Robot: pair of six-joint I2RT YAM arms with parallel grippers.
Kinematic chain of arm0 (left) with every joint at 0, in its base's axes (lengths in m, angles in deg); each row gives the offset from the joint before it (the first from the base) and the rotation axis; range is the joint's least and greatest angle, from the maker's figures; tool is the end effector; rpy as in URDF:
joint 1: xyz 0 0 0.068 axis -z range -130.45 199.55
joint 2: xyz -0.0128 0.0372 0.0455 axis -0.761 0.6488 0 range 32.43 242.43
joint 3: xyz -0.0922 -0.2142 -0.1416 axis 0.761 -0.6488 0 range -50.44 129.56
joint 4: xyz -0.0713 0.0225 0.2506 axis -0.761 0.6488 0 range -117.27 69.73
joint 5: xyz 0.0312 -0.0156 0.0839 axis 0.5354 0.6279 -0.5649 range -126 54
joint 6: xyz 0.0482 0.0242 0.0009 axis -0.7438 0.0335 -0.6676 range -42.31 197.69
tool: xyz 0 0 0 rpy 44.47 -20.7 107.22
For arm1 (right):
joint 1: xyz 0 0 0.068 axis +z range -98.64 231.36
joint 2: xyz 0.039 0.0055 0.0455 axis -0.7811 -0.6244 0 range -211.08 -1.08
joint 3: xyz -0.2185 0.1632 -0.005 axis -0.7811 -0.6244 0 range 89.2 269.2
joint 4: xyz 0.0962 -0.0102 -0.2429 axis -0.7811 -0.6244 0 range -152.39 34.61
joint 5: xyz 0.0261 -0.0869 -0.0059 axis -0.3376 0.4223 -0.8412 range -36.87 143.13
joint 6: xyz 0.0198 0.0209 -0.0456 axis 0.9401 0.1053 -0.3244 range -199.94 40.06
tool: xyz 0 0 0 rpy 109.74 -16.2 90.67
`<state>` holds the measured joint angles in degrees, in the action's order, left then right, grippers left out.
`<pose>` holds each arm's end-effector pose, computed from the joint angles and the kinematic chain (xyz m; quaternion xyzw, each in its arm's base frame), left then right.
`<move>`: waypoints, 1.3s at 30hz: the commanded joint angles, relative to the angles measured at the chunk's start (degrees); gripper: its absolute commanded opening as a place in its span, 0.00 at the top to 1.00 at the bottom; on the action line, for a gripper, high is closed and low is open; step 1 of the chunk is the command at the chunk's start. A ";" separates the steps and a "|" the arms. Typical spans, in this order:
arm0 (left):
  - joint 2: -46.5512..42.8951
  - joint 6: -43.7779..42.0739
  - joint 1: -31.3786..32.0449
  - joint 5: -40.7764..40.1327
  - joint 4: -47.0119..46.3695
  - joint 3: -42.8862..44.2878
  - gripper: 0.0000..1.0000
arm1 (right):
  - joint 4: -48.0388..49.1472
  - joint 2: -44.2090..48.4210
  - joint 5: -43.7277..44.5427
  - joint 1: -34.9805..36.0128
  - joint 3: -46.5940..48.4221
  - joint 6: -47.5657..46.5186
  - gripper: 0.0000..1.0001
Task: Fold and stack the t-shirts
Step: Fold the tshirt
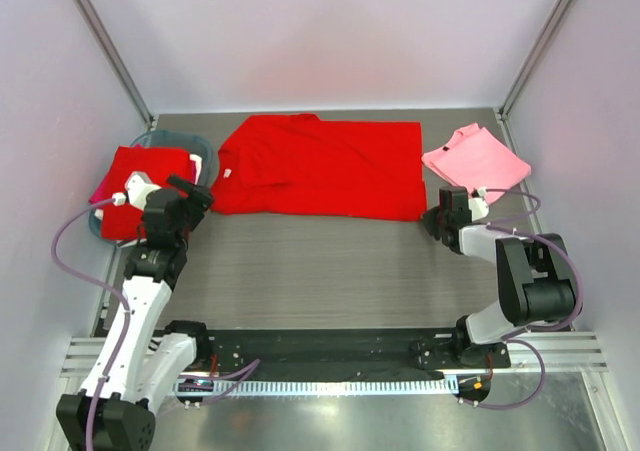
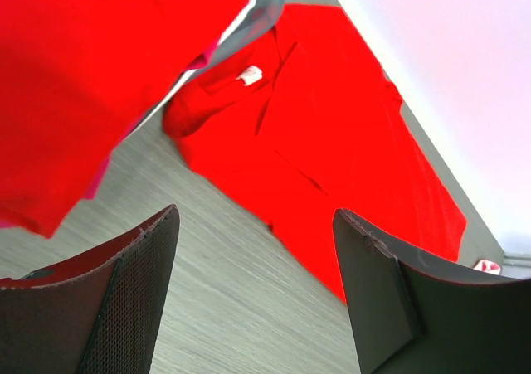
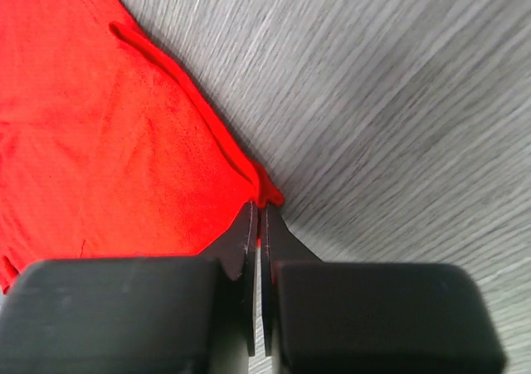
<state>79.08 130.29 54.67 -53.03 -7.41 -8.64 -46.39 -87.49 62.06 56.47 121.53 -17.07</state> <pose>0.1863 -0.0062 0.2994 -0.4084 0.7301 -0.1483 0.5274 0.2724 0.0189 0.1365 0.4710 0.7924 0.1533 0.3561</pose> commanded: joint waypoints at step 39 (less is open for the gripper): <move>24.71 12.88 12.28 -5.29 -33.46 -15.34 0.44 | -3.02 13.55 -7.87 -11.08 -8.16 -23.85 0.99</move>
<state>102.97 143.34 66.78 -55.66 -34.18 -22.08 -52.08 -75.91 54.00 45.45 114.61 -40.76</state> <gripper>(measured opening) 0.564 0.029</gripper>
